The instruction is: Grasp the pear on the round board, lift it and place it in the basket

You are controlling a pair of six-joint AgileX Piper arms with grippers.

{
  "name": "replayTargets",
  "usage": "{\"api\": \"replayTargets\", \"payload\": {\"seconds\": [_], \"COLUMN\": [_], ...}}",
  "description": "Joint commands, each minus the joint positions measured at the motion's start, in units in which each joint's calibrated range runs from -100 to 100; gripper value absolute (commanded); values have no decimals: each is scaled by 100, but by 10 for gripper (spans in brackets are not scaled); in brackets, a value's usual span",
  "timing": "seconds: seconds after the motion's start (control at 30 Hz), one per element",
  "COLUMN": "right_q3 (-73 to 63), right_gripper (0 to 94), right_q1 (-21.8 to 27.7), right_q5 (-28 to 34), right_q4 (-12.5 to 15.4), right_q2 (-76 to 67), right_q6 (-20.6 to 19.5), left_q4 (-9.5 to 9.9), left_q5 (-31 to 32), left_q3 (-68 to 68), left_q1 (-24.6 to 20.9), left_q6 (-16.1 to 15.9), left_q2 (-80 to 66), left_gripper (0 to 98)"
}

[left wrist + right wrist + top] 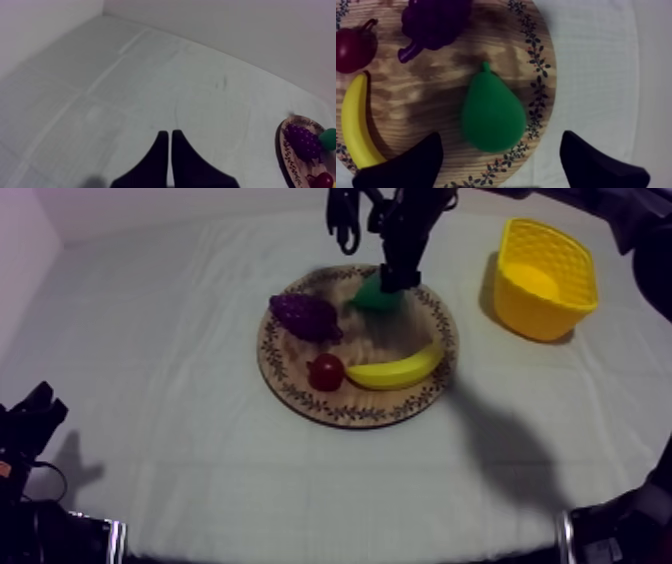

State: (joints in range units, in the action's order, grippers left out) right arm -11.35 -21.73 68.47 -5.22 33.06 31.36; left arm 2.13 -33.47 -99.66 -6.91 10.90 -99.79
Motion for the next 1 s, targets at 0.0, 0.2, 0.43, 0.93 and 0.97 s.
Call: {"api": "replayTargets", "payload": {"seconds": [0.0, 0.2, 0.43, 0.93, 0.97], "right_q3": [-49, -124, -229, -137, -67], "right_gripper": [781, 758, 688, 410, 409], "right_q1": [8, 29, 86, 67, 46], "right_q5": [9, -50, -264, -631, -657], "right_q4": [-10, 17, 26, 149, 152], "right_q2": [199, 637, 1021, 1123, 1073], "right_q6": [6, 28, 14, 60, 51], "left_q4": [-1, -1, -1, -1, -1], "left_q5": [0, 0, 0, 0, 0], "left_q3": [0, 0, 0, 0, 0], "left_q1": [-1, -1, -1, -1, -1], "left_q6": [2, 2, 2, 2, 2], "left_q2": [-4, -4, -4, -4, -4], "left_gripper": [1, 1, 1, 1, 1]}}
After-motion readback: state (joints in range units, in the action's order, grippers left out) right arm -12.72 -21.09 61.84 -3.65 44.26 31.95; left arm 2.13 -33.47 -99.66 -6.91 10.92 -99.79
